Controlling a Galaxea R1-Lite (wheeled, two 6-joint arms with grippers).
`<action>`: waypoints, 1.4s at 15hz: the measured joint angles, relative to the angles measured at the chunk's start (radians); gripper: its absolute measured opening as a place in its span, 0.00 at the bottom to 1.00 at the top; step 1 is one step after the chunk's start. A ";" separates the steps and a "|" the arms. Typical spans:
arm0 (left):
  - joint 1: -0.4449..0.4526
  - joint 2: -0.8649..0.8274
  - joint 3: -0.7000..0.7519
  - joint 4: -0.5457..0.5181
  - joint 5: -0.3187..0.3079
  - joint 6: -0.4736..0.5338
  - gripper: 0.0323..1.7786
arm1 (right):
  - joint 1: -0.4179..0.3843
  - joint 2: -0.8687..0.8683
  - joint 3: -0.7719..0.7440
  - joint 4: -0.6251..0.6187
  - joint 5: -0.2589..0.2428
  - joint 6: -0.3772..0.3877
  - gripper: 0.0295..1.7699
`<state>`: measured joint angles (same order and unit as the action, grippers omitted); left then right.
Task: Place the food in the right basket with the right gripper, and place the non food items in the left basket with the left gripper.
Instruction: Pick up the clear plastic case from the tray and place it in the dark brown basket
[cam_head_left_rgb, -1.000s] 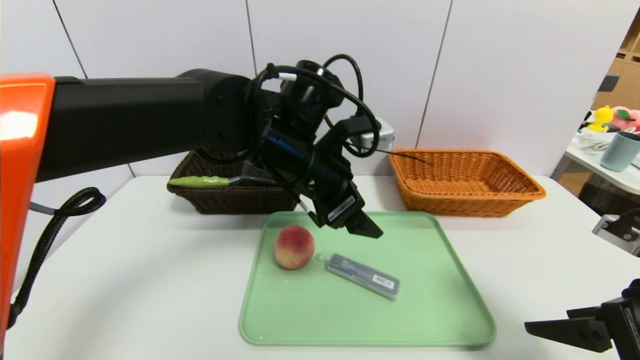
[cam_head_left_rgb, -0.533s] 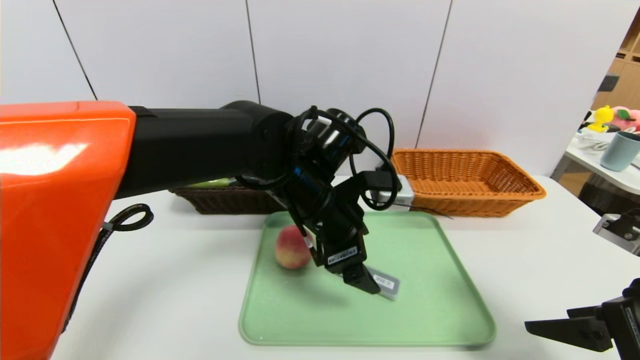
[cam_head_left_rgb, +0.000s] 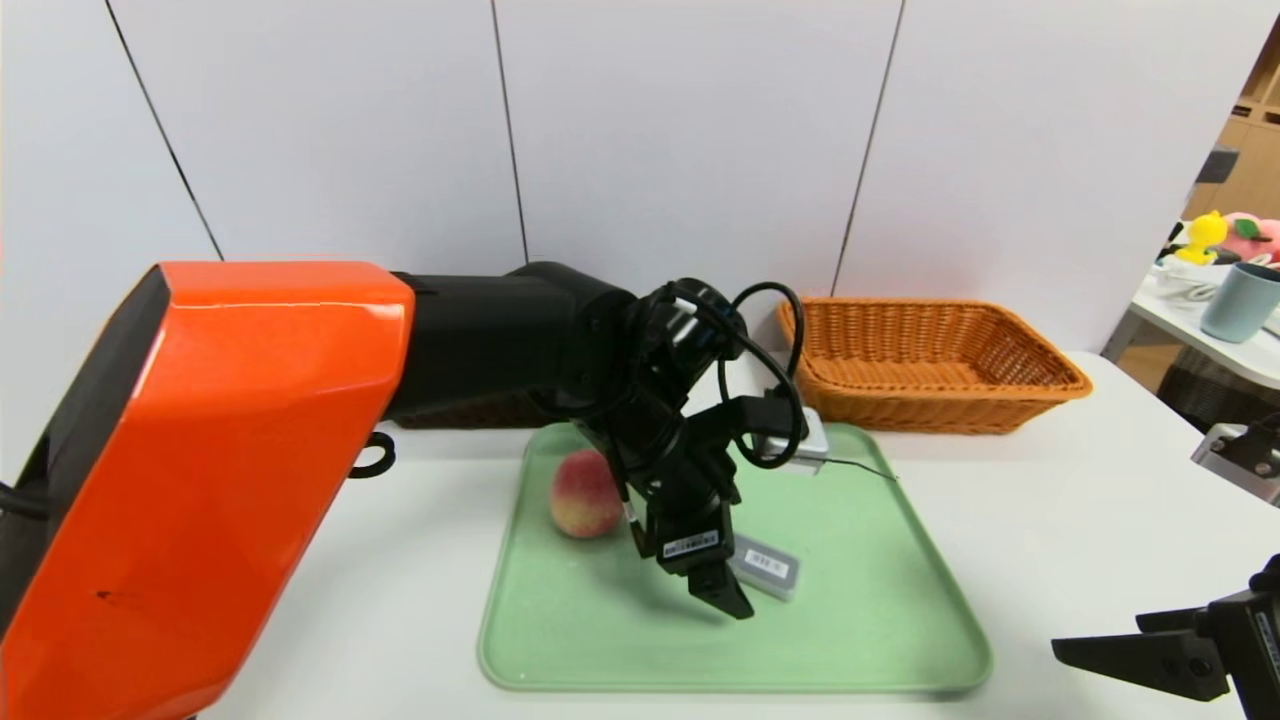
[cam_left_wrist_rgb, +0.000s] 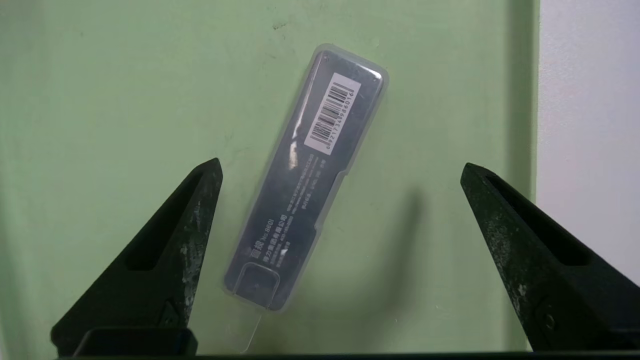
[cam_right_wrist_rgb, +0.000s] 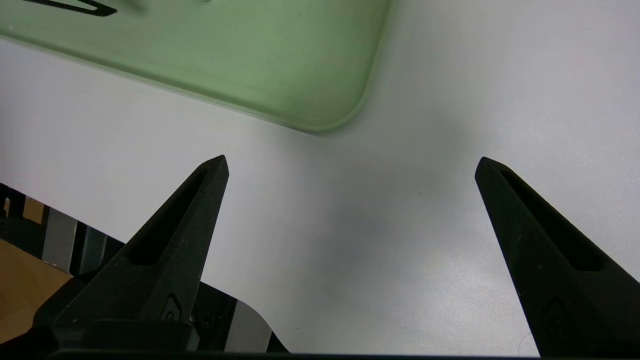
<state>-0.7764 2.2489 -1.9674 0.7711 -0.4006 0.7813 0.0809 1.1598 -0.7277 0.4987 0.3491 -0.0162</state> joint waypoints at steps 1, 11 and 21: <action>0.000 0.009 -0.001 -0.001 0.005 -0.020 0.95 | 0.000 0.000 0.000 0.000 0.000 -0.001 0.97; 0.000 0.039 -0.004 -0.001 0.055 -0.111 0.95 | 0.000 -0.005 0.002 0.000 0.001 0.000 0.97; 0.000 0.057 -0.005 -0.001 0.053 -0.113 0.29 | 0.000 -0.021 0.004 0.001 0.000 0.000 0.97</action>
<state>-0.7764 2.3064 -1.9728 0.7700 -0.3481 0.6681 0.0809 1.1387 -0.7240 0.5002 0.3491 -0.0164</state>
